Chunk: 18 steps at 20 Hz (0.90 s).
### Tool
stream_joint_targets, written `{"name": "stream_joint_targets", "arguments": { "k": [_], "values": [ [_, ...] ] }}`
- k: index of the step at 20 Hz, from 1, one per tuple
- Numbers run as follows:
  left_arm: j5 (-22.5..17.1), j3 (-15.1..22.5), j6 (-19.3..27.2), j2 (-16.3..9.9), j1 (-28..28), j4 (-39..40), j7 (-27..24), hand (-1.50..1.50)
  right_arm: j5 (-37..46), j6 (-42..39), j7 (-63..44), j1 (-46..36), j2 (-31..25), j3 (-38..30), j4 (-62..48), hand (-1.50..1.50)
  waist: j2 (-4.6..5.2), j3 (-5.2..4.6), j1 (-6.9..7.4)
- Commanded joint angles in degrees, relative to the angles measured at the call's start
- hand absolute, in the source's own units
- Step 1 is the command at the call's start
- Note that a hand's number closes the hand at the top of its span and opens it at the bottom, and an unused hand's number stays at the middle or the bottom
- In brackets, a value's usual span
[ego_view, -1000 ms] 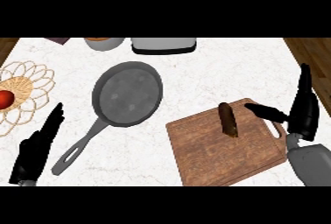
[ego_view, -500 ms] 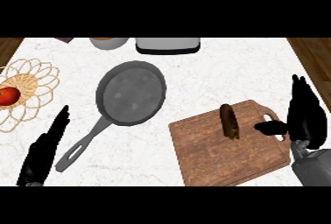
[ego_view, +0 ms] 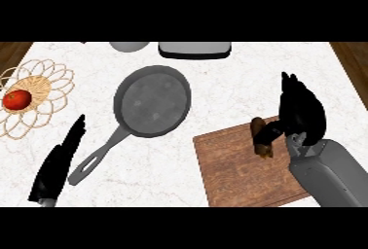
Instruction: Pick the sweet potato from the cutting board and place it in the pan
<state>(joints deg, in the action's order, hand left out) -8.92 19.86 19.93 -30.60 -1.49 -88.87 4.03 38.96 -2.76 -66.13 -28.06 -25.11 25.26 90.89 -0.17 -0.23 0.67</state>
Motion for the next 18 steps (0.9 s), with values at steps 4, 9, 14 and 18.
{"name": "stream_joint_targets", "arguments": {
  "k": [4, 9, 14, 18],
  "values": [
    [0.9, 0.2, -0.6, 0.8, 1.2, 0.2, 1.1, 0.00, -1.8, -11.6, -16.5, -10.0, 9.2, -1.0, -8.5, -1.50, 0.22, 0.07, 0.53],
    [0.6, -1.1, -1.3, 0.9, 1.1, 2.2, -0.4, 0.00, -1.4, -12.8, -15.4, -9.1, 11.3, -1.0, -15.2, -1.50, 0.19, 0.09, 0.10],
    [0.5, -1.0, -2.0, 0.6, 0.9, 0.7, 0.2, 0.00, -3.6, -18.4, -17.5, -13.8, 13.4, -3.3, -24.1, -1.50, 0.22, 0.05, 1.06],
    [1.6, -0.5, -1.0, 1.0, 0.2, -0.8, 1.5, 0.00, -3.2, -18.1, -17.4, -14.1, 15.0, -4.1, -28.7, -1.50, 0.05, 0.14, 0.43]
  ]
}}
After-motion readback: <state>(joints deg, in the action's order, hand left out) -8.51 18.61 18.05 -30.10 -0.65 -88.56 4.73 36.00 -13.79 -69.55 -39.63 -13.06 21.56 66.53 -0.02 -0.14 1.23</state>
